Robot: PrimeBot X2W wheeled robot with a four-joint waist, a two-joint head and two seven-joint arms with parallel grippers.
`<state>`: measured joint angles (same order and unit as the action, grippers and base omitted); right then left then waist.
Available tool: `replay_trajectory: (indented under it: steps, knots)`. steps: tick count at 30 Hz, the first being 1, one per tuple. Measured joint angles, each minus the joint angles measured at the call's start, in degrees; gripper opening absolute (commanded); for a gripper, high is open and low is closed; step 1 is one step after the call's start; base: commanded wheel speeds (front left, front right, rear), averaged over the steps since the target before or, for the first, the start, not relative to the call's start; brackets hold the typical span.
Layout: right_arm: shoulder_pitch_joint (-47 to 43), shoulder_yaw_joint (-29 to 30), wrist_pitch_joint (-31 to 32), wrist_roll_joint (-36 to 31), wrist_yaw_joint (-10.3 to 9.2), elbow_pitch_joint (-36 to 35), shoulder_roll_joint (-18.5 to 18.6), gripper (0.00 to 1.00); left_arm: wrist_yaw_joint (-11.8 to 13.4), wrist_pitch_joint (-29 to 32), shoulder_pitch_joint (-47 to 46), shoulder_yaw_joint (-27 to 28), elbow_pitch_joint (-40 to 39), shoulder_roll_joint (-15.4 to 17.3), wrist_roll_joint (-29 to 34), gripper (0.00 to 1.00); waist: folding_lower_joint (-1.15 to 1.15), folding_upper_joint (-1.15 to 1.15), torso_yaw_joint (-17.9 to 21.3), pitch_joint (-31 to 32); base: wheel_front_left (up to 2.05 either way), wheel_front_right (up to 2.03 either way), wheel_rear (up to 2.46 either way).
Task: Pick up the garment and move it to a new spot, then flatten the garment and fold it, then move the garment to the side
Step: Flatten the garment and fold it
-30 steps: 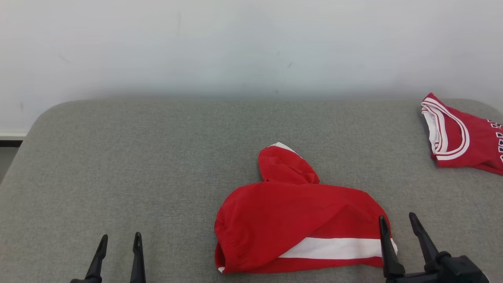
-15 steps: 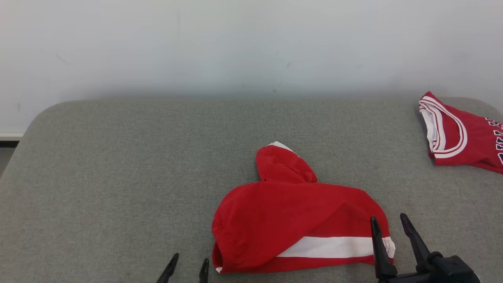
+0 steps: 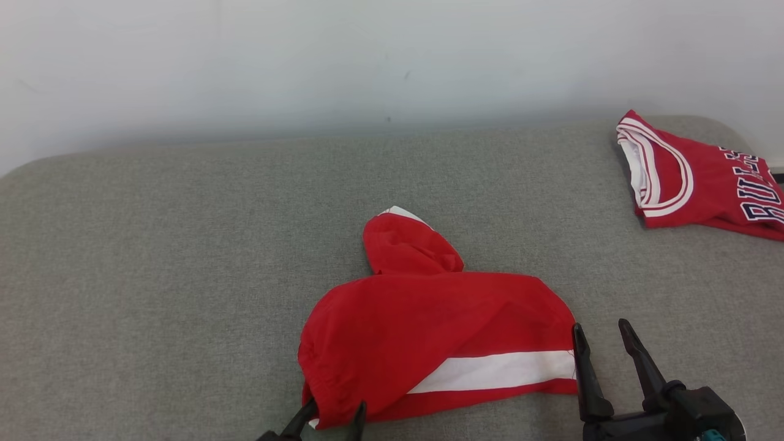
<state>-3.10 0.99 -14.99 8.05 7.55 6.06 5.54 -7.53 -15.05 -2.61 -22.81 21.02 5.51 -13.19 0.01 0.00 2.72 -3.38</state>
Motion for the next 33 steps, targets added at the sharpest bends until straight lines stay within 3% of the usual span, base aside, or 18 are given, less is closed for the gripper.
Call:
replay_trajectory:
  steps: [1, 2, 3, 4, 15, 24, 25, 26, 27, 28, 29, 33]
  knots:
    - [0.1, 0.1, 0.0, 0.0, 0.0, -0.1, -0.1, 1.0, 0.0, 0.0, -0.5, -0.1, 0.4, 0.1, -0.3, 1.0, 0.0, 0.0, 0.2, -0.2, 0.0, 0.0, 0.0]
    - [0.1, 0.2, 0.0, -0.1, 0.0, -0.2, -0.1, 1.0, 0.0, 0.0, -1.1, -0.1, 0.9, 0.2, -0.5, 0.7, 0.0, 0.0, 0.4, -0.3, 0.0, 0.0, 0.0]
    - [0.1, 0.3, 0.0, -0.1, 0.0, -0.2, -0.1, 1.0, 0.0, 0.0, -1.7, -0.1, 1.3, 0.3, -0.7, 0.17, 0.0, 0.0, 0.5, -0.5, 0.0, 0.0, 0.0]
    - [0.2, 0.4, 0.0, -0.1, 0.0, -0.4, -0.2, 1.0, 0.0, 0.0, -2.3, -0.2, 1.8, 0.5, -0.7, 0.0, 0.0, 0.0, 0.6, -0.7, 0.0, 0.0, 0.0]
    - [2.5, -1.4, 0.0, -0.4, 0.0, -0.3, -0.6, 1.0, 0.0, 0.0, -10.7, 1.0, 1.7, 4.9, -1.3, 0.0, 0.0, 0.0, -0.1, -2.5, 0.0, 0.0, 0.0]
    - [4.7, -1.6, 0.0, -0.6, 0.0, 1.1, -0.6, 1.0, 0.0, 0.0, -17.1, 2.9, 8.3, 8.9, -4.1, 0.0, 0.0, 0.0, 2.1, -4.9, 0.0, 0.0, 0.0]
    - [4.7, -1.6, 0.0, -0.6, 0.0, 1.2, -0.7, 1.0, 0.0, 0.0, -17.3, 3.1, 8.8, 8.9, -4.2, 0.1, 0.0, 0.0, 2.4, -5.1, 0.0, 0.0, 0.0]
    - [4.7, -1.5, 0.0, -0.6, 0.0, 1.2, -0.7, 1.0, 0.0, 0.0, -17.4, 3.2, 9.2, 8.9, -4.4, 0.34, 0.0, 0.0, 2.6, -5.3, 0.0, 0.0, 0.0]
    - [4.7, -1.5, 0.0, -0.6, 0.0, 1.3, -0.8, 1.0, 0.0, 0.0, -17.5, 3.2, 9.4, 8.8, -4.5, 0.34, 0.0, 0.0, 2.8, -5.5, 0.0, 0.0, 0.0]
    - [4.7, -1.4, 0.0, -0.6, 0.0, 1.3, -0.9, 1.0, 0.0, 0.0, -17.6, 3.3, 9.5, 8.8, -4.5, 0.95, 0.0, 0.01, 2.9, -5.7, 0.0, 0.0, 0.0]
    - [4.7, -1.2, 0.0, -0.6, 0.0, 1.3, -0.9, 1.0, 0.0, 0.0, -17.6, 3.4, 9.6, 8.6, -4.5, 1.0, 0.0, 0.0, 3.0, -5.7, 0.0, 0.0, 0.0]
    - [4.1, -0.7, 0.0, -0.6, 0.0, 1.5, -1.3, 1.0, 0.0, 0.0, -15.7, 4.3, 8.7, 7.3, -4.5, 1.0, -0.01, 0.0, 2.4, -5.0, 0.0, 0.0, 0.0]
